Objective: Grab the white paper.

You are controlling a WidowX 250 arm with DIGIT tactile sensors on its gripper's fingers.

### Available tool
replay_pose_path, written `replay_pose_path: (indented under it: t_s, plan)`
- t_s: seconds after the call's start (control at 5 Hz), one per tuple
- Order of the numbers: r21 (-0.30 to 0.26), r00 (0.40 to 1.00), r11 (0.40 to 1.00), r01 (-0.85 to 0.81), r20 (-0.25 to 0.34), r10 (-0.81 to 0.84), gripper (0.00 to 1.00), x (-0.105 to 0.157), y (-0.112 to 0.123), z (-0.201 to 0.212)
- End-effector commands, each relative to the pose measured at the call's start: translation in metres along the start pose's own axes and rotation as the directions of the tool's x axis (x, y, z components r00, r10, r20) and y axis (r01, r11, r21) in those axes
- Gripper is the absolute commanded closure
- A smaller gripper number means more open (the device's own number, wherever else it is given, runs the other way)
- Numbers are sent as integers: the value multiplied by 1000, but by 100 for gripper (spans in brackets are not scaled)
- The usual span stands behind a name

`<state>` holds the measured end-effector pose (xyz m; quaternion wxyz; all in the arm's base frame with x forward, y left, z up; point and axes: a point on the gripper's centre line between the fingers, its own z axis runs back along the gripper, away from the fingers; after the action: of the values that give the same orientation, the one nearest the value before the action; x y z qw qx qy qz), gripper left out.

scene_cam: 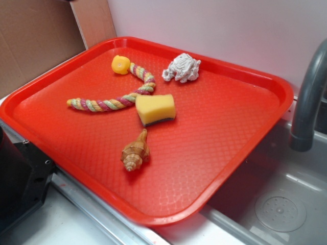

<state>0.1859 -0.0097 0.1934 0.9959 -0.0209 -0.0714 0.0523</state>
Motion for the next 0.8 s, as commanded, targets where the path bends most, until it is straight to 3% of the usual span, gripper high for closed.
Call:
replay_pose_path:
  t_s: [0.0,0.2,0.6]
  plan:
    - [34,975,996,-84,208,75,0,63,-1,-49]
    - [-31,957,999,-42,287,49,0,77,-4,-68]
    - [-19,959,999,45,281,-38,0,118,-26,-121]
